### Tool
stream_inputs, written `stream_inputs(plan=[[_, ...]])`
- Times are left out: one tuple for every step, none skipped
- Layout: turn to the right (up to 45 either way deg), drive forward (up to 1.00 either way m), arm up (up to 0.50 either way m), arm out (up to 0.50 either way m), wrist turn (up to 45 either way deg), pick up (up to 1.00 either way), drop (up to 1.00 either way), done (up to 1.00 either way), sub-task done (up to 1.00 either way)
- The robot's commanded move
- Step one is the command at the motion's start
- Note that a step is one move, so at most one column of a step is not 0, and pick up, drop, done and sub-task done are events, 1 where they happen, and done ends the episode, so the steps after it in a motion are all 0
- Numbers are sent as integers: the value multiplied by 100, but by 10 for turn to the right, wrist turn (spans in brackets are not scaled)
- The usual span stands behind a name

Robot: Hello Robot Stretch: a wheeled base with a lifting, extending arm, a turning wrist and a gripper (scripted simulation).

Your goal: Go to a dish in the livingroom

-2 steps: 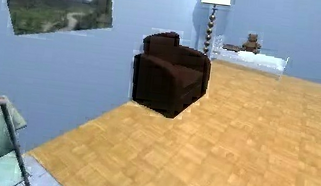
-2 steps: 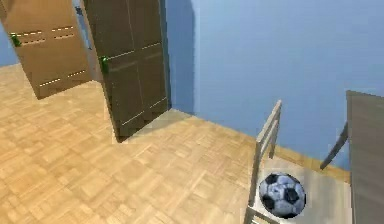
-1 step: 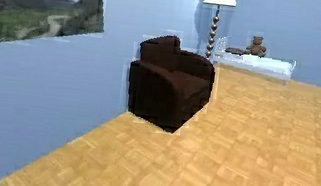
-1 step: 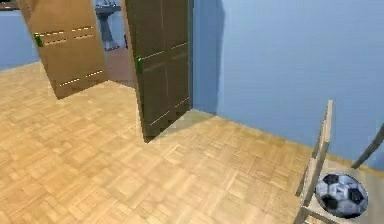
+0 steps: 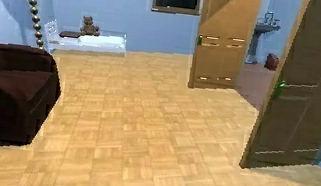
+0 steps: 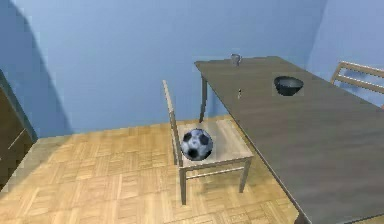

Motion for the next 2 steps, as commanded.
stream_inputs(plan=[[60,0,0,0,0,0,0,0,0],[0,100,0,0,0,0,0,0,0]])
